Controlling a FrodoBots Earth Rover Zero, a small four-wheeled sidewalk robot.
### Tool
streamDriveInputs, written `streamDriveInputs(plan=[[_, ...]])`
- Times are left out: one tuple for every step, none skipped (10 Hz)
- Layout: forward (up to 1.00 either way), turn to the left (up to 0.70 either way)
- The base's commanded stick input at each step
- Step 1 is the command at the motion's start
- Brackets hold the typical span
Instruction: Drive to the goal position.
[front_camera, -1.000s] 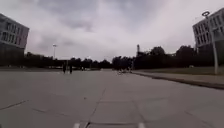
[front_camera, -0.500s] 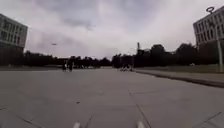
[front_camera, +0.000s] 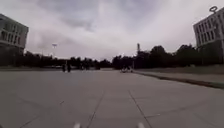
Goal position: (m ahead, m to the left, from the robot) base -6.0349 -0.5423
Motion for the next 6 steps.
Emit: streamDriveInputs(plan=[[0.7,0.0],[0.7,0.0],[0.7,0.0],[0.7,0.0],[0.7,0.0],[0.7,0.0]])
